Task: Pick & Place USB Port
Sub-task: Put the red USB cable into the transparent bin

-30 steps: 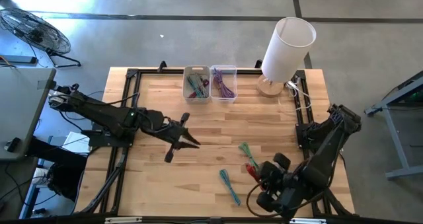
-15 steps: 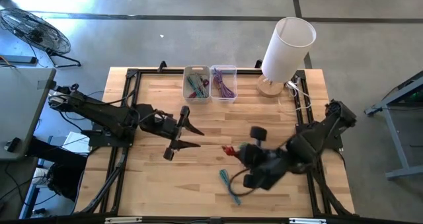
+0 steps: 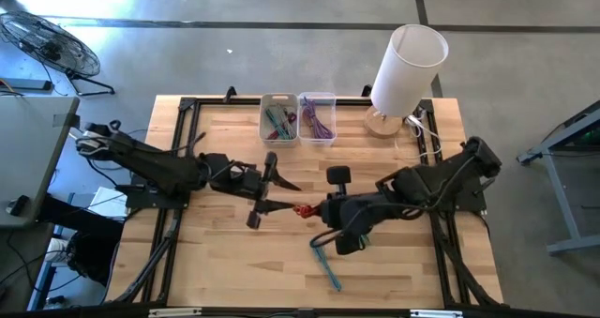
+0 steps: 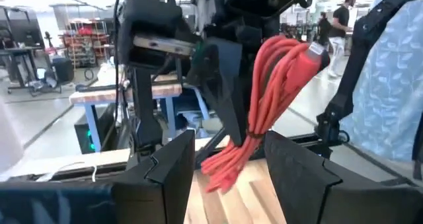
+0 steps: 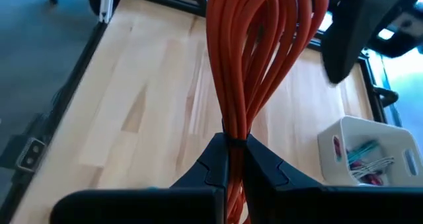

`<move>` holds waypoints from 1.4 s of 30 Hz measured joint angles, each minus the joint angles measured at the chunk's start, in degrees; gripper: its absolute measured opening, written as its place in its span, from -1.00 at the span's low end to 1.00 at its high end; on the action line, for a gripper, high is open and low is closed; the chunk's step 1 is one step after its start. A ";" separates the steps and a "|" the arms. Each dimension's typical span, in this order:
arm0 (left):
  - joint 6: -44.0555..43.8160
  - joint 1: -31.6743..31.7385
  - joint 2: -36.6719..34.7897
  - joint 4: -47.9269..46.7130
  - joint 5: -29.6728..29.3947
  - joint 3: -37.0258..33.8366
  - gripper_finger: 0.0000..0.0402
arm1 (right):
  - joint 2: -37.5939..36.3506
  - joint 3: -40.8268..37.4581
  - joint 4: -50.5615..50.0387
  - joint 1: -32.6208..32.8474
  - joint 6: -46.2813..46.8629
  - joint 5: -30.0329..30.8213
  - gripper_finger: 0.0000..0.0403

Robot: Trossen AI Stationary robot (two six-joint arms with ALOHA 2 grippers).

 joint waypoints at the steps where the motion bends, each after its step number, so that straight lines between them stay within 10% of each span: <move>1: -0.04 0.00 0.66 1.08 0.04 -0.03 -0.10 | 0.00 0.00 0.00 -0.30 -0.96 -0.33 -0.94; 42: -0.35 5.51 3.27 4.85 10.76 -0.02 -0.10 | 0.00 -0.24 5.95 -6.47 -4.90 -5.70 -0.94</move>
